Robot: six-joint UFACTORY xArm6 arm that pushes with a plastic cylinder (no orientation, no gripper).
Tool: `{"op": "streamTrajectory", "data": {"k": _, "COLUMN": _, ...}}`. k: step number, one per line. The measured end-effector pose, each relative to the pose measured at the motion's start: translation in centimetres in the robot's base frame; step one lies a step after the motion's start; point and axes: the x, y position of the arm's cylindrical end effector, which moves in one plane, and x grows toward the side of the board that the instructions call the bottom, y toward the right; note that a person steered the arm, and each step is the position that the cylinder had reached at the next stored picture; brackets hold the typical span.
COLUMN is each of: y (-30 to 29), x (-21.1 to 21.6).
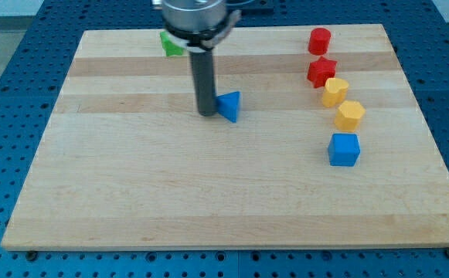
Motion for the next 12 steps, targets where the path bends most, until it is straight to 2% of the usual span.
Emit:
{"op": "streamTrajectory", "data": {"k": 1, "y": 2.1, "x": 0.1}}
{"op": "streamTrajectory", "data": {"k": 2, "y": 1.1, "x": -2.9}}
{"op": "streamTrajectory", "data": {"k": 3, "y": 1.4, "x": -3.7}}
{"op": "streamTrajectory", "data": {"k": 4, "y": 5.8, "x": -1.0}}
{"op": "streamTrajectory", "data": {"k": 5, "y": 10.8, "x": 3.6}}
{"op": "streamTrajectory", "data": {"k": 7, "y": 14.1, "x": 13.1}}
{"op": "streamTrajectory", "data": {"k": 8, "y": 14.7, "x": 16.5}}
{"op": "streamTrajectory", "data": {"k": 9, "y": 15.6, "x": 17.6}}
{"op": "streamTrajectory", "data": {"k": 10, "y": 21.9, "x": 14.4}}
{"op": "streamTrajectory", "data": {"k": 11, "y": 26.3, "x": 8.4}}
{"op": "streamTrajectory", "data": {"k": 12, "y": 23.6, "x": 8.2}}
